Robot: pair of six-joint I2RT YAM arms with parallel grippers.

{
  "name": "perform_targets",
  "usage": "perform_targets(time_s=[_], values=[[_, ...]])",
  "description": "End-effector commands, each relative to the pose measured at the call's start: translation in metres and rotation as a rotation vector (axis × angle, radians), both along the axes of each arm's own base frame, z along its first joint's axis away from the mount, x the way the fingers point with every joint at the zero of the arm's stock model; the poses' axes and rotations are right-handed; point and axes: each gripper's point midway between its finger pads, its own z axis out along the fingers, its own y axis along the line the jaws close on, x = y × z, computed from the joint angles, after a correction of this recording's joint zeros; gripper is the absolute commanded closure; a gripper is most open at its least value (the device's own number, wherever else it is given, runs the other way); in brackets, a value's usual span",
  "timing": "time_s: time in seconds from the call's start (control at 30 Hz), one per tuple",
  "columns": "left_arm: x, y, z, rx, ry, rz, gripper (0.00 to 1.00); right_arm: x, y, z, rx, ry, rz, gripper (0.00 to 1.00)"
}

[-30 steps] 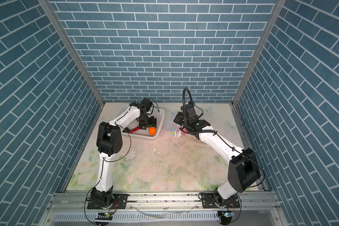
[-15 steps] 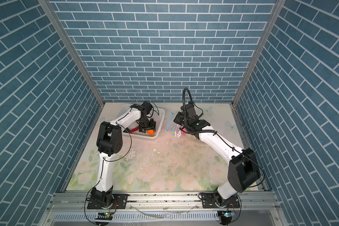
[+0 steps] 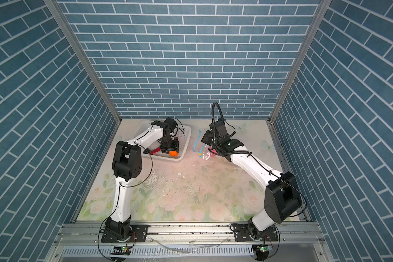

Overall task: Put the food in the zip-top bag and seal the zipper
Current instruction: 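Lower the left gripper onto the orange sweet potato and close on it, then lift the orange sweet potato with the left gripper to the bag mouth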

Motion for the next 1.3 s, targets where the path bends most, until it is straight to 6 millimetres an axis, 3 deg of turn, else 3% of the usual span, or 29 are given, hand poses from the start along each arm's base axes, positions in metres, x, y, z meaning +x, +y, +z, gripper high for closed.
perform_targets(time_s=[0.0,0.23,0.57,0.93,1.27], values=[[-0.001,0.001,0.015,0.01,-0.018,-0.009,0.39,-0.004,-0.006,0.002,0.015,-0.003,-0.015,1.0],[-0.001,0.001,0.02,0.013,-0.028,-0.009,0.45,-0.004,-0.005,0.002,0.018,-0.004,-0.013,1.0],[0.001,0.0,0.023,-0.017,-0.039,-0.004,0.47,-0.003,-0.004,0.001,0.02,0.0,-0.009,1.0],[0.009,-0.006,0.041,-0.135,-0.133,0.003,0.49,-0.003,-0.004,-0.002,0.015,0.005,-0.013,1.0],[0.009,-0.024,0.077,-0.368,-0.231,-0.019,0.5,-0.003,-0.006,-0.001,0.014,0.002,-0.018,1.0]])
